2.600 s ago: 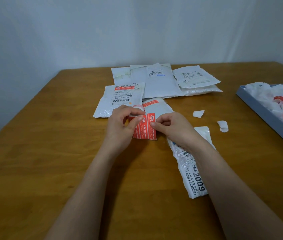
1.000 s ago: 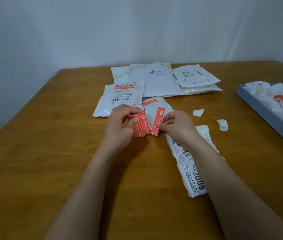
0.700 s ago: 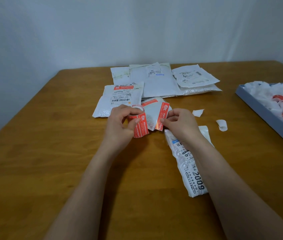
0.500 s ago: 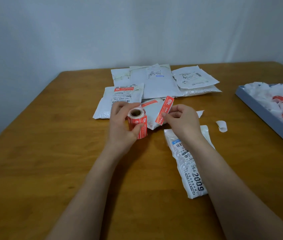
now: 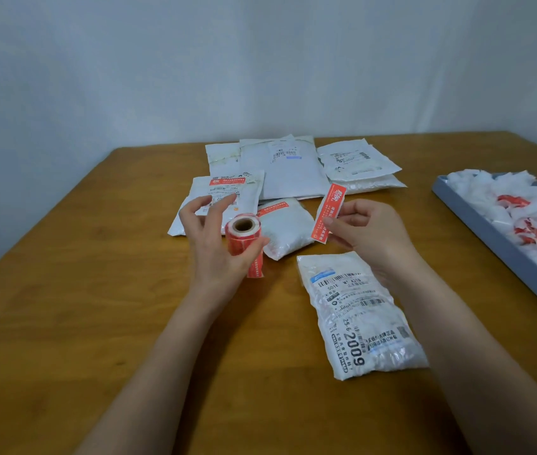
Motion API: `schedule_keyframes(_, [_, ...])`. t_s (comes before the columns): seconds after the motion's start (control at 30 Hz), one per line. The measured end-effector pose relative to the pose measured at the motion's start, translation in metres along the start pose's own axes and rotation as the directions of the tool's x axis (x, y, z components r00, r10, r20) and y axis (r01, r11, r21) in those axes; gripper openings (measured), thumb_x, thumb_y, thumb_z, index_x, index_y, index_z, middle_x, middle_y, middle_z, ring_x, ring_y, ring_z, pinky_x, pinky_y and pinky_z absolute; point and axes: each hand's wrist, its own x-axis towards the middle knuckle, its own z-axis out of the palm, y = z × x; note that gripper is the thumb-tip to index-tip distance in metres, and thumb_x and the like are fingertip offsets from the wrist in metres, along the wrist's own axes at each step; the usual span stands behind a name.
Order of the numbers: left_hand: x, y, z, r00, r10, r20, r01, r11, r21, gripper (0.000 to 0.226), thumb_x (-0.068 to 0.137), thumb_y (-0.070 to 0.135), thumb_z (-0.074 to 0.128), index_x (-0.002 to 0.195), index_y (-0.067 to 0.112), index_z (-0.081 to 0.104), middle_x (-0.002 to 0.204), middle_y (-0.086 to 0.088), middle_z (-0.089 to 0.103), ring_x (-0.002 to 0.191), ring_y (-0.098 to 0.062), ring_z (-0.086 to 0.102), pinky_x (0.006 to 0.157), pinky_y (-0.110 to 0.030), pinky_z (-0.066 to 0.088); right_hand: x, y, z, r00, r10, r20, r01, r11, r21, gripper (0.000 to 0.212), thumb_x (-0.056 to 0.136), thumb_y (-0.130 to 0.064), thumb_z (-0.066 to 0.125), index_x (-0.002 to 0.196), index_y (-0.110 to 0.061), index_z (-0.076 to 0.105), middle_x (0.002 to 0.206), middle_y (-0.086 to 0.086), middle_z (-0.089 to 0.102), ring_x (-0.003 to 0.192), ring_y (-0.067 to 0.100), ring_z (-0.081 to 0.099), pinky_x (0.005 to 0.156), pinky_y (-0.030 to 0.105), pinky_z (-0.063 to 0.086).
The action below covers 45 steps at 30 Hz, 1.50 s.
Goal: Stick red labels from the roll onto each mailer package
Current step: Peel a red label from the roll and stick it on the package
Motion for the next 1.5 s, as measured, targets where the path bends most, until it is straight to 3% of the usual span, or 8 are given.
schedule_keyframes(0.1, [0.003, 0.018, 0.005, 0.985, 0.160, -0.070, -0.160, 0.987, 0.006, 0.045, 0.080, 0.023, 0.075, 0.121, 0.015, 0.058, 0.132, -0.001, 0.032, 0.125, 0.000, 0.034, 0.102, -0.011, 0.035, 0.000, 0.000, -0.016, 0.999, -0.008, 0.032, 0.008, 1.000, -0.014, 0.011, 0.088, -0.014, 0.069, 0.098, -0.010, 0.068, 0.087, 0.003, 0.075, 0.081, 0.011, 0.072, 0.064, 0.013, 0.053])
schedule_keyframes(0.23, [0.002, 0.051, 0.021, 0.968, 0.244, 0.063, -0.242, 0.970, -0.031, 0.026, 0.084, 0.013, 0.063, 0.110, 0.011, 0.064, 0.115, -0.005, 0.049, 0.106, -0.014, 0.050, 0.091, -0.017, 0.042, 0.004, 0.003, -0.030, 0.999, -0.014, 0.039, 0.014, 1.000, -0.005, 0.011, 0.091, -0.017, 0.065, 0.096, -0.008, 0.069, 0.083, 0.000, 0.075, 0.080, 0.008, 0.072, 0.065, 0.013, 0.053])
schedule_keyframes(0.37, [-0.004, 0.080, 0.045, 0.974, 0.040, 0.225, 0.003, 0.982, -0.190, 0.024, 0.087, 0.009, 0.065, 0.109, 0.019, 0.061, 0.112, 0.003, 0.052, 0.091, -0.004, 0.057, 0.077, -0.006, 0.045, 0.006, 0.013, -0.037, 0.999, -0.026, 0.035, 0.024, 0.998, 0.065, 0.015, 0.092, -0.020, 0.064, 0.094, -0.006, 0.069, 0.084, 0.002, 0.076, 0.083, 0.010, 0.072, 0.070, 0.017, 0.054])
schedule_keyframes(0.57, [-0.006, 0.088, 0.073, 0.911, -0.289, 0.295, 0.378, 0.871, -0.313, 0.035, 0.086, 0.010, 0.069, 0.118, 0.018, 0.059, 0.102, 0.010, 0.058, 0.072, 0.022, 0.053, 0.063, -0.001, 0.044, 0.007, 0.025, -0.040, 0.997, 0.067, -0.038, -0.056, 0.968, 0.246, 0.014, 0.090, -0.020, 0.065, 0.086, -0.007, 0.070, 0.080, 0.003, 0.068, 0.079, 0.012, 0.062, 0.079, 0.025, 0.055])
schedule_keyframes(0.73, [-0.014, 0.078, 0.069, 0.847, -0.370, 0.382, 0.511, 0.766, -0.390, 0.032, 0.085, 0.017, 0.073, 0.115, 0.022, 0.061, 0.101, 0.006, 0.067, 0.082, 0.004, 0.062, 0.063, -0.005, 0.046, 0.002, 0.023, -0.041, 0.995, 0.100, -0.011, -0.091, 0.943, 0.319, 0.012, 0.091, -0.015, 0.063, 0.083, -0.008, 0.067, 0.077, 0.003, 0.067, 0.074, 0.010, 0.062, 0.077, 0.024, 0.055])
schedule_keyframes(0.93, [-0.013, 0.072, 0.064, 0.781, -0.385, 0.492, 0.612, 0.629, -0.480, 0.018, 0.084, 0.014, 0.073, 0.101, 0.010, 0.068, 0.094, -0.007, 0.074, 0.089, -0.017, 0.071, 0.083, -0.028, 0.055, -0.003, 0.020, -0.036, 0.992, 0.120, 0.037, -0.125, 0.913, 0.388, 0.008, 0.092, -0.011, 0.061, 0.090, -0.006, 0.067, 0.075, 0.002, 0.070, 0.071, 0.008, 0.066, 0.075, 0.022, 0.057])
schedule_keyframes(1.1, [-0.015, 0.074, 0.067, 0.777, -0.372, 0.508, 0.618, 0.605, -0.502, 0.005, 0.087, 0.010, 0.069, 0.082, 0.009, 0.068, 0.080, -0.008, 0.073, 0.076, -0.017, 0.071, 0.074, -0.024, 0.054, -0.004, 0.022, -0.034, 0.991, 0.123, 0.061, -0.137, 0.916, 0.377, 0.010, 0.091, -0.013, 0.062, 0.092, -0.005, 0.067, 0.077, 0.003, 0.071, 0.074, 0.010, 0.066, 0.073, 0.022, 0.056])
schedule_keyframes(1.5, [-0.015, 0.077, 0.066, 0.763, -0.405, 0.504, 0.643, 0.556, -0.526, 0.008, 0.092, 0.007, 0.062, 0.086, 0.009, 0.066, 0.081, -0.005, 0.072, 0.079, -0.019, 0.072, 0.073, -0.024, 0.057, -0.004, 0.025, -0.032, 0.991, 0.127, 0.031, -0.130, 0.927, 0.351, 0.011, 0.092, -0.016, 0.062, 0.096, -0.007, 0.067, 0.079, 0.002, 0.071, 0.078, 0.012, 0.065, 0.074, 0.025, 0.055])
